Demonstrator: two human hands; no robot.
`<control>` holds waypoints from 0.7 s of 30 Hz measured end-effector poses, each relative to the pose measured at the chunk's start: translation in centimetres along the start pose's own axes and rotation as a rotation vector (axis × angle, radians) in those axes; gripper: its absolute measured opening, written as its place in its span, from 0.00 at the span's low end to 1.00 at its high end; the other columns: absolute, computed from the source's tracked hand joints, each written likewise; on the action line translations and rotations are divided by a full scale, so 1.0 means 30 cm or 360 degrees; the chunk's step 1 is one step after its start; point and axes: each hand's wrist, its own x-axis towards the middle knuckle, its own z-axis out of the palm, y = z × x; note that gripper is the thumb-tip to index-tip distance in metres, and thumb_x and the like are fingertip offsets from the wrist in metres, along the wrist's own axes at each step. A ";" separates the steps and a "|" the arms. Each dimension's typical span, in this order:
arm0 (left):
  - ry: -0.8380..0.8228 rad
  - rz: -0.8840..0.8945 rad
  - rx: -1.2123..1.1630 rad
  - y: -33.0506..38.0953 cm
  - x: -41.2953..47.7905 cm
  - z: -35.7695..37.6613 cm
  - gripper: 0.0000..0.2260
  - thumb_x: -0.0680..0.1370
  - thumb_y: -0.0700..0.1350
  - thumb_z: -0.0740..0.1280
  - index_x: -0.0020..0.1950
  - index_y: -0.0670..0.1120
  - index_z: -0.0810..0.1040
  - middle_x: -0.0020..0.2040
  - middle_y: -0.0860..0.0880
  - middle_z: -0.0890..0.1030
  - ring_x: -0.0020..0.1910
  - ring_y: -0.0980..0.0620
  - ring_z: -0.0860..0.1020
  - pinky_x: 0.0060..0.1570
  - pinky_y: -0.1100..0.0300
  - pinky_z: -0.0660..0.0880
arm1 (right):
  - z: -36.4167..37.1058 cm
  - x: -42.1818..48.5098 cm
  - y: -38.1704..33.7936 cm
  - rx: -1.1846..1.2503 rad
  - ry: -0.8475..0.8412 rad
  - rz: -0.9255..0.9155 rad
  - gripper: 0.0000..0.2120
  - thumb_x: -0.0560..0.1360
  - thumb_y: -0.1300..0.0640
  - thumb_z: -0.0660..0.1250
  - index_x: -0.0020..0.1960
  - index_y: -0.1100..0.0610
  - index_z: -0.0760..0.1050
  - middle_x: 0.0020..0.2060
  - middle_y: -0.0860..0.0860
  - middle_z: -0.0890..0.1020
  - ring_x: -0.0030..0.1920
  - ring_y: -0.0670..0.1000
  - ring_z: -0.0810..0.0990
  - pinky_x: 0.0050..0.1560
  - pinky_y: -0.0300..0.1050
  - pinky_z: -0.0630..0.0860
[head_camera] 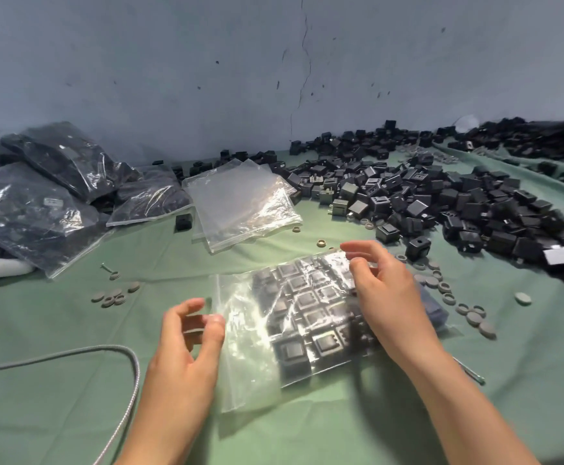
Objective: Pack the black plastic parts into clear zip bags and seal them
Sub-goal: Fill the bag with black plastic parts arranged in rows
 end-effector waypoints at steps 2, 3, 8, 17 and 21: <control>0.0135 0.0124 0.0141 0.020 0.018 -0.007 0.10 0.75 0.59 0.63 0.56 0.65 0.70 0.49 0.69 0.77 0.49 0.69 0.76 0.49 0.60 0.70 | -0.037 0.028 -0.004 0.0160 0.0083 0.0147 0.11 0.82 0.56 0.59 0.57 0.44 0.77 0.50 0.40 0.81 0.38 0.53 0.77 0.36 0.35 0.76; 0.0135 0.0200 0.0191 0.038 0.029 0.000 0.11 0.74 0.60 0.62 0.56 0.66 0.69 0.51 0.68 0.76 0.50 0.69 0.75 0.49 0.61 0.69 | -0.056 0.043 -0.006 0.0262 0.0138 0.0245 0.11 0.82 0.55 0.58 0.58 0.44 0.77 0.53 0.42 0.81 0.42 0.54 0.79 0.42 0.41 0.79; -0.0336 0.0629 0.0375 0.213 0.144 0.221 0.17 0.75 0.64 0.61 0.62 0.62 0.68 0.59 0.64 0.72 0.55 0.67 0.73 0.51 0.66 0.71 | -0.138 0.116 0.010 0.0896 0.0500 0.0690 0.11 0.83 0.59 0.57 0.51 0.47 0.75 0.53 0.49 0.80 0.51 0.49 0.80 0.49 0.46 0.80; -0.1034 0.1033 0.1331 0.375 0.353 0.891 0.37 0.75 0.65 0.65 0.78 0.53 0.54 0.77 0.43 0.56 0.71 0.39 0.65 0.67 0.40 0.67 | -0.253 0.195 0.091 0.1555 0.0935 0.1081 0.06 0.83 0.61 0.58 0.51 0.60 0.72 0.58 0.61 0.77 0.52 0.56 0.78 0.53 0.49 0.76; -0.1017 0.0949 0.1481 0.342 0.413 1.034 0.34 0.77 0.62 0.63 0.77 0.51 0.54 0.74 0.38 0.60 0.69 0.34 0.65 0.65 0.39 0.68 | -0.268 0.211 0.114 0.1603 0.0906 0.1106 0.07 0.83 0.59 0.59 0.47 0.58 0.72 0.49 0.55 0.77 0.48 0.53 0.79 0.43 0.45 0.76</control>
